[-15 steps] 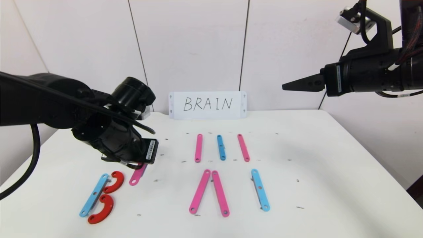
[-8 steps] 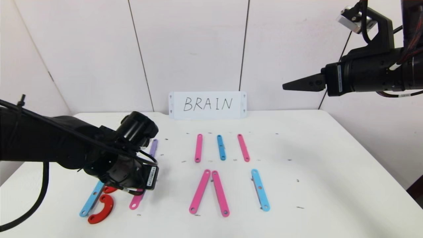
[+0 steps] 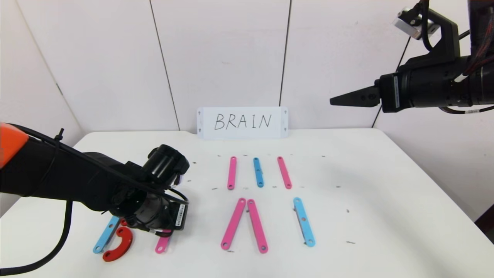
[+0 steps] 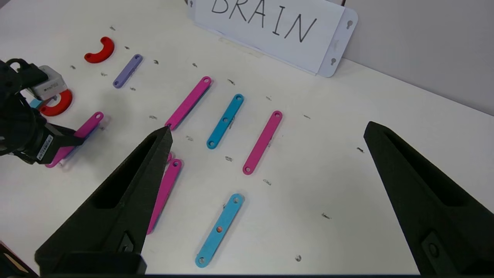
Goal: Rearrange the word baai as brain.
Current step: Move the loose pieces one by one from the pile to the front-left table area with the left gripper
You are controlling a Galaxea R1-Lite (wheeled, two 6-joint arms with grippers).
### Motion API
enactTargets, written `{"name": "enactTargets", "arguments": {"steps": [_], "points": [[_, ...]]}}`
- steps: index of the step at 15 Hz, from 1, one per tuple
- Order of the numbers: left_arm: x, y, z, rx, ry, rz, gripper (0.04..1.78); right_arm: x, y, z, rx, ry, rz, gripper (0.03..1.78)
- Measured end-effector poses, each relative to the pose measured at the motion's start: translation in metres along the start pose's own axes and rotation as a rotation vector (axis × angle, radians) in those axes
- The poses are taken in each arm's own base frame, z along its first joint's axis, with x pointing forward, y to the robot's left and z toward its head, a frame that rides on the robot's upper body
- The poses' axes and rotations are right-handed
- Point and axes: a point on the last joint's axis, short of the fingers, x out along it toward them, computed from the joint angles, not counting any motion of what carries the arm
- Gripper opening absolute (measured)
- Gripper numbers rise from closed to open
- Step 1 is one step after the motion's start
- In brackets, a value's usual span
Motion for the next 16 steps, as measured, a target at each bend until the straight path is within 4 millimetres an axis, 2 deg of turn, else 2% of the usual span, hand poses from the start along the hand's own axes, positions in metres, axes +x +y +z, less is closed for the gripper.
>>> {"name": "enactTargets", "arguments": {"steps": [16], "points": [[0.0037, 0.0015, -0.0032, -0.003, 0.016, 0.002, 0.29, -0.0003, 0.0001, -0.0001, -0.001, 0.000, 0.001, 1.74]]}}
